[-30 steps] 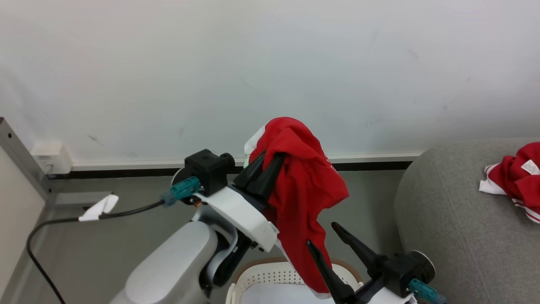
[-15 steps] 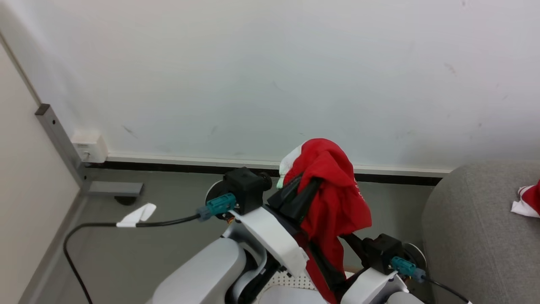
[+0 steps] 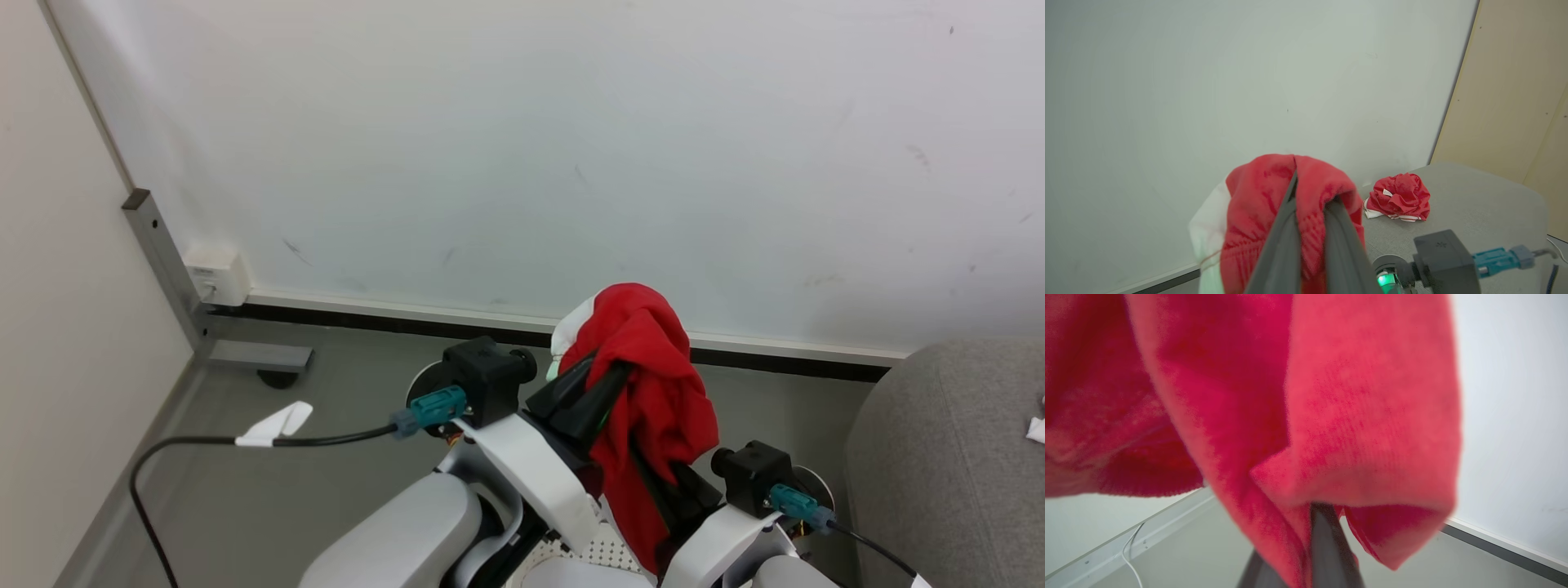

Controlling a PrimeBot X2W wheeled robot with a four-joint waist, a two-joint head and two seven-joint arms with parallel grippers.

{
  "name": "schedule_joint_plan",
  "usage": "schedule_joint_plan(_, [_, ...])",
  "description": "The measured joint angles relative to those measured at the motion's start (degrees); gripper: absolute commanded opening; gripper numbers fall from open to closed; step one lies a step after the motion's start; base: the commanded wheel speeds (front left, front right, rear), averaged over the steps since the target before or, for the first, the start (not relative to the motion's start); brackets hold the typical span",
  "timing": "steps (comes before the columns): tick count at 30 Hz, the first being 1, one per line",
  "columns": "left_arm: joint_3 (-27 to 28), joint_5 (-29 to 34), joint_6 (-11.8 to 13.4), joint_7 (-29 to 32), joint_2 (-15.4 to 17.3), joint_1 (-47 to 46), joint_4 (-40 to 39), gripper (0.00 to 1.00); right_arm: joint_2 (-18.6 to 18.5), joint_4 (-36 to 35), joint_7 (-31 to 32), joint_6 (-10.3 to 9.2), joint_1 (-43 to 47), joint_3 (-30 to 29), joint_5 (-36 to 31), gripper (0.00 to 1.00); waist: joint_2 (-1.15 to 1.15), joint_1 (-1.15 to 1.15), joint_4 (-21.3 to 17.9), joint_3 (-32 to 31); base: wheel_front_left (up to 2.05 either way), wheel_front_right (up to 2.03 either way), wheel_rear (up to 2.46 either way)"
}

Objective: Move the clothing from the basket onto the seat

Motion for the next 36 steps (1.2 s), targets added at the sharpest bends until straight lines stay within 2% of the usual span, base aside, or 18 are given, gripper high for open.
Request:
schedule_joint_plan(9, [0.59,-0.52,0.69,-0.32,0.84,0.49,0.20,0.00,0.01,-1.99,0.00,0.00,0.24,-0.14,2.16,0.00,0.00,0.00,-0.87,0.23,0.00,0.00,0.00])
schedule_joint_plan(20, [0.38,-0.58,1.13,-0.53,1.20,0.64,0.42,0.00,0.01,-2.66,0.00,0.00,0.24,-1.26,1.27,0.00,0.00,0.00,-2.39,0.26,0.00,0.00,0.00])
schedule_joint_plan(30, [0.22,-0.57,1.70,-0.89,1.97,0.96,0.37,0.00,0.01,-4.41,0.00,0.00,0.70,-5.25,-0.36,0.00,0.00,0.00,-4.38,0.73,0.00,0.00,0.00])
schedule_joint_plan(31, [0.23,-0.56,1.80,-0.90,2.05,0.98,0.33,0.20,0.01,-4.63,0.00,0.00,0.76,-5.73,-0.94,0.00,0.00,0.00,-4.69,0.78,0.00,0.00,0.00])
schedule_joint_plan(32, [0.24,-0.55,1.98,-0.98,2.10,0.99,0.27,0.45,0.02,-4.82,0.00,0.00,0.85,-6.27,-1.48,0.00,0.00,0.00,-5.00,0.84,0.00,0.00,0.00])
schedule_joint_plan(33, [0.24,-0.55,2.03,-0.99,2.12,0.99,0.25,0.90,0.02,-5.04,0.00,0.00,0.97,-6.84,-1.78,0.00,0.00,0.00,-5.33,0.91,0.00,0.00,0.00])
schedule_joint_plan(34, [0.22,-0.51,2.05,-1.02,2.13,1.01,0.23,1.00,-0.03,-5.23,0.00,0.00,1.07,-7.48,-2.13,0.00,0.00,0.01,-5.67,0.99,0.00,0.00,0.00])
schedule_joint_plan(36, [0.21,-0.51,2.21,-1.13,2.13,1.05,0.05,1.00,-0.29,-5.75,0.00,0.00,1.20,-8.71,-2.72,0.00,0.00,0.00,-6.40,1.18,0.00,0.00,0.00])
